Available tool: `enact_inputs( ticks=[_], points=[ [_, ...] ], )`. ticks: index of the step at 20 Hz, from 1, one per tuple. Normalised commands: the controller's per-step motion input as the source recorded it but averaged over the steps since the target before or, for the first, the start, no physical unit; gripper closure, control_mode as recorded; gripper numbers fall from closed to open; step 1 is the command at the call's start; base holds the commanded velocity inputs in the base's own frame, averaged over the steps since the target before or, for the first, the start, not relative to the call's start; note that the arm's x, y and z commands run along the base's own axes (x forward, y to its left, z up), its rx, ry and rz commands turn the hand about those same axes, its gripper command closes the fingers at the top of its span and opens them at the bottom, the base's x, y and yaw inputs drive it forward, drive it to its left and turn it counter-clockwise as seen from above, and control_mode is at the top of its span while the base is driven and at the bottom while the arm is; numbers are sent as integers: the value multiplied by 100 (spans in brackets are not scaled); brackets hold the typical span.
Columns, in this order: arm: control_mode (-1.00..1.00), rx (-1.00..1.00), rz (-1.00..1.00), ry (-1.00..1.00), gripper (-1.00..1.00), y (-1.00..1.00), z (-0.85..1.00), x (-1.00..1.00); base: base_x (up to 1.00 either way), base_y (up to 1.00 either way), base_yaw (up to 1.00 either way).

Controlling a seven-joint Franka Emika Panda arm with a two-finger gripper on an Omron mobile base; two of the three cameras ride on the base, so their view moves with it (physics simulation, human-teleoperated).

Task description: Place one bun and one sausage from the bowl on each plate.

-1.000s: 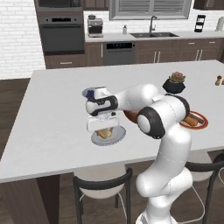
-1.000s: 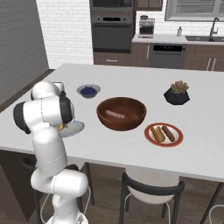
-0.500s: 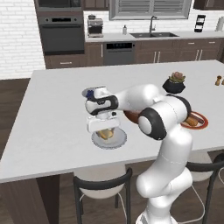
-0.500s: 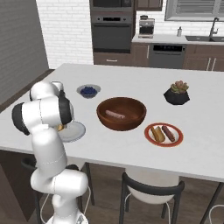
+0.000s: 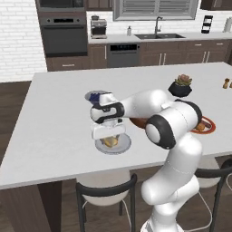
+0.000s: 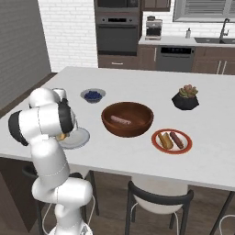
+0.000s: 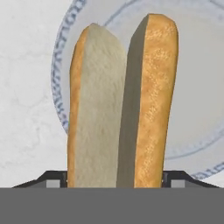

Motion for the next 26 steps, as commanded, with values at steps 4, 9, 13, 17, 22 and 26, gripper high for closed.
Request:
enact_inputs(
  ticks=[4,9,13,17,22,26],
  points=[
    [-100,1,0,0,-100,-3,0,38,0,0,0],
    [-100,0,0,-2,-100,-1,4,-9,0,0,0],
    [-100,0,0,-1,-100,-42,46,-8,0,0,0],
    [-100,1,0,0,-100,-74,55,-4,0,0,0],
    [-100,2,0,1,-100,-75,59,1,0,0,0],
    [-100,0,2,4,-100,-68,41,23,0,0,0]
  ],
)
